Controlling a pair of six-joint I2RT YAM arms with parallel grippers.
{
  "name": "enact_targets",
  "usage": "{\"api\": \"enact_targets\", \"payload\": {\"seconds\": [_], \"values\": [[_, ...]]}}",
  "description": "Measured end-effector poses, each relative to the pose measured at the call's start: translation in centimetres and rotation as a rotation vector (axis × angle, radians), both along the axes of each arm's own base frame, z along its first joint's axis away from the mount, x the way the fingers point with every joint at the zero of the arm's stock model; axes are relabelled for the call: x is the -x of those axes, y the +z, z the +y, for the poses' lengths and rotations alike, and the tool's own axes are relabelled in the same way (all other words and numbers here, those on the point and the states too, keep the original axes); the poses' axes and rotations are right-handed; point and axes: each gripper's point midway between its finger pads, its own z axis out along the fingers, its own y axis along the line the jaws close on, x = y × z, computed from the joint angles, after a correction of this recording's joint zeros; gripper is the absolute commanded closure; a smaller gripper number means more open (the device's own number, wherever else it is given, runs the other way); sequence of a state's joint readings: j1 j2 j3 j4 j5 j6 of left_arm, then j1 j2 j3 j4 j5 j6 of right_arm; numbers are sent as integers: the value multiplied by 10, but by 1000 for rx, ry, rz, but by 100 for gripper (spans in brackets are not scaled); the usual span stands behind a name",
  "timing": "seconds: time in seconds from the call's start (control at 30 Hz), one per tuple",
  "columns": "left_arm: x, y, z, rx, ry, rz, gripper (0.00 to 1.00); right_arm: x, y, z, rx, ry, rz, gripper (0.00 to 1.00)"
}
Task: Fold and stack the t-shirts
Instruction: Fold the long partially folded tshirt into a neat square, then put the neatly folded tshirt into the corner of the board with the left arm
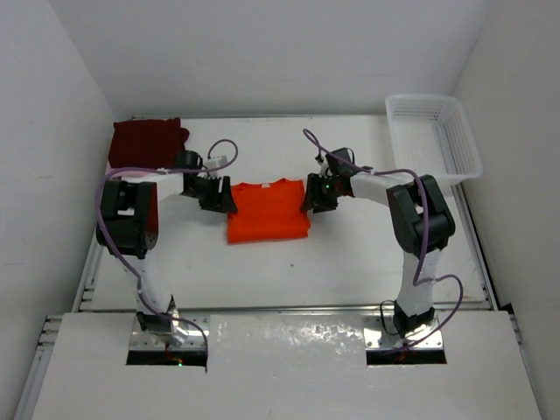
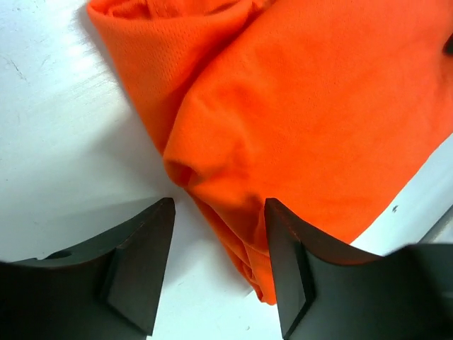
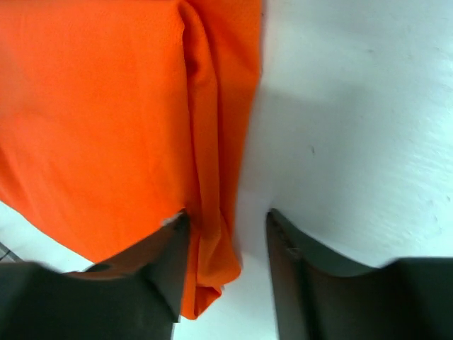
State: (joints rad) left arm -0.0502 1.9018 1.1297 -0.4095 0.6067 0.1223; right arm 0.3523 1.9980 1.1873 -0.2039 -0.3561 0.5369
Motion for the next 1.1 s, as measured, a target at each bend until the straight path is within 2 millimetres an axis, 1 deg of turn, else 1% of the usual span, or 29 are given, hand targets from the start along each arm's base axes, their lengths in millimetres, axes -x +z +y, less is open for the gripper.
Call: {"api": "enact_targets", "payload": {"seconds": [0.03,0.1,0.2,0.27,0.3,0.33,0.4,0.53,0.57,0.6,0.63,0.7,0.73,0.8,0.83,0.97,1.03,1.1], "values": [[0,1,0,6,6,3,43,2,1,-2,11,5,1,50],[-1,2,-2,18,18,7,42,2,2,-4,21,6,-5,47],[-1,2,-4,46,31,12,41,2,1,-3,24,6,-5,47],[-1,2,-10,91,32,8,41,2,1,-3,27,1,-6,50],[-1,2,-11,116,36,10,40,1,1,-3,28,-4,-8,52],[-2,2,-13,149,39,10,41,1,0,-2,27,-8,-10,58],[-2,2,-19,209,44,14,41,0,-2,-1,25,-16,-12,62],[0,1,-32,327,35,24,50,-3,-4,14,-12,-16,-26,68],[1,0,-35,349,34,27,52,-3,-4,18,-23,-17,-30,71],[1,0,-36,363,35,26,54,-2,-4,23,-41,-17,-33,72],[0,-1,-38,373,35,20,58,-1,-5,26,-53,-23,-35,73],[1,-3,-40,387,37,20,62,0,-5,29,-77,-31,-36,75],[2,-4,-42,397,36,22,70,0,-5,31,-89,-35,-35,76],[2,-7,-44,408,38,30,81,1,-5,32,-105,-44,-31,77],[2,-9,-45,414,39,35,100,1,-5,33,-111,-48,-30,77],[4,-12,-46,423,34,50,100,3,-5,35,-128,-58,-22,77],[2,-12,-40,408,37,48,100,3,-6,33,-140,-63,-19,77],[0,-11,-32,371,38,47,100,4,-5,27,-147,-79,-19,76]]}}
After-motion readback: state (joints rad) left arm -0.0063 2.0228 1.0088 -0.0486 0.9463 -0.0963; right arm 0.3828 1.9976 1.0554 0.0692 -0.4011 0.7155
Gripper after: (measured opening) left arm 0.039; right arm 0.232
